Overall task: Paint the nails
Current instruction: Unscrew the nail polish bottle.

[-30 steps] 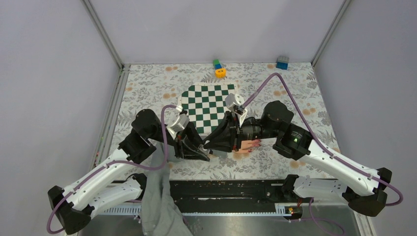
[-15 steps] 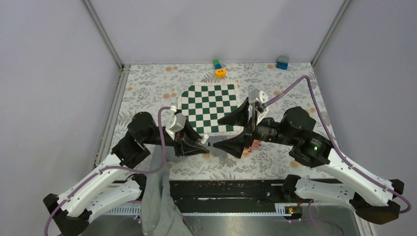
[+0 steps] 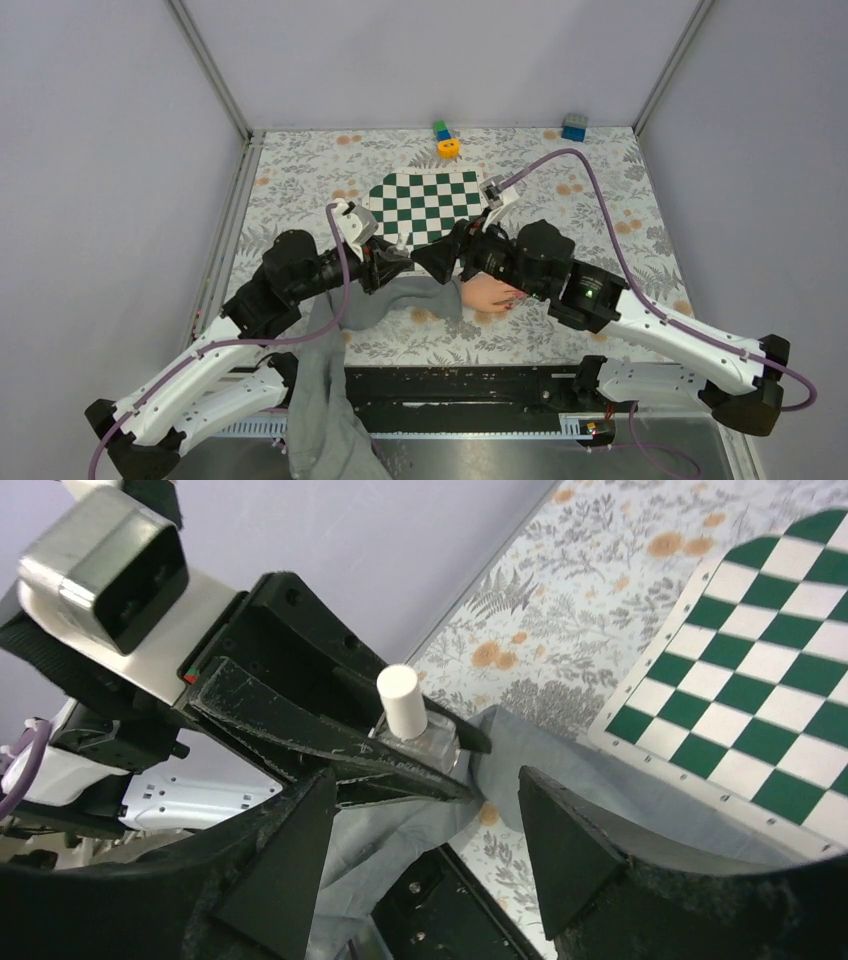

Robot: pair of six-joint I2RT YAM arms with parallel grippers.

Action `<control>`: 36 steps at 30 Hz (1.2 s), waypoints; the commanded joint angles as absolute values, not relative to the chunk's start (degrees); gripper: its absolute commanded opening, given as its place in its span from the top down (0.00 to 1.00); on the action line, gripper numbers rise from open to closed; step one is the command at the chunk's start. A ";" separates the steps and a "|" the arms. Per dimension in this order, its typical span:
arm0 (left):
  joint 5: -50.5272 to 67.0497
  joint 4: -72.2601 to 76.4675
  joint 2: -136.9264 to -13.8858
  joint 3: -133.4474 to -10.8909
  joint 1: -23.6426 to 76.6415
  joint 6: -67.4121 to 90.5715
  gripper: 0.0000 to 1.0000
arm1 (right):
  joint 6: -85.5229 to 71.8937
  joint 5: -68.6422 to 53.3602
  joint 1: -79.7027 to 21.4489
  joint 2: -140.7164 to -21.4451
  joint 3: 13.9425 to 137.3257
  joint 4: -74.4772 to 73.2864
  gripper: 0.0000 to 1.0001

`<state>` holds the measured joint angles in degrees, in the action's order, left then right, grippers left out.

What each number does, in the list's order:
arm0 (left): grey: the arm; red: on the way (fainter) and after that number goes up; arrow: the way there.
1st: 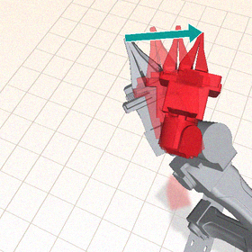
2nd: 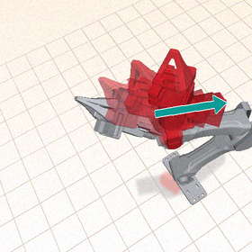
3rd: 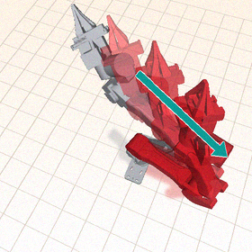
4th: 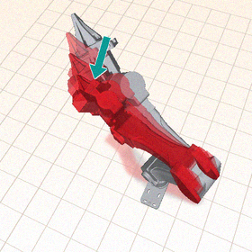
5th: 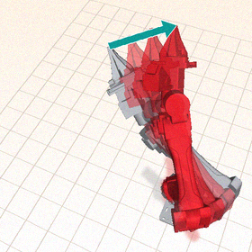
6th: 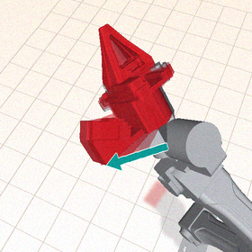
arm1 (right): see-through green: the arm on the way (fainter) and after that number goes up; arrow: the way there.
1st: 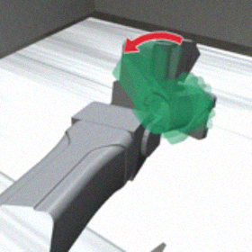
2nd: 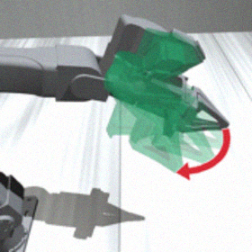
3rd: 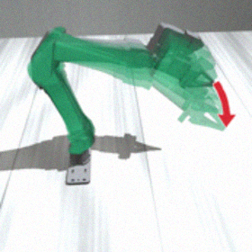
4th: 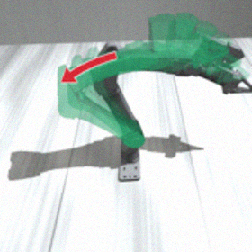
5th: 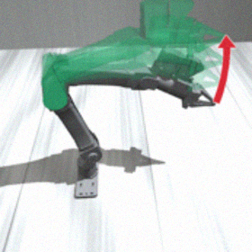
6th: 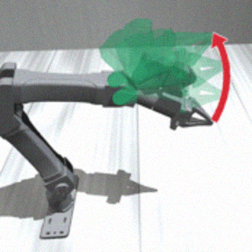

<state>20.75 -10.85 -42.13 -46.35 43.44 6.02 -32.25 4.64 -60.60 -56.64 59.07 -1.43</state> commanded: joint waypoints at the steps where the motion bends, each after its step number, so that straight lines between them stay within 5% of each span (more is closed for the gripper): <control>1: 13.65 -9.95 -42.33 -48.44 43.25 6.65 1.00 | -37.62 11.41 -62.90 -58.62 62.69 1.45 0.28; 12: 14.17 -10.24 -43.56 -48.60 43.34 6.81 1.00 | -37.43 11.91 -63.11 -62.44 66.19 0.87 0.45; 36: 15.57 -10.45 -44.99 -48.87 43.45 6.84 1.00 | -36.64 12.16 -63.11 -69.03 70.05 -3.45 0.50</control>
<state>15.51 -13.58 -44.86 -46.35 43.33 6.50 -37.12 10.11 -62.59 -68.25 67.35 -2.50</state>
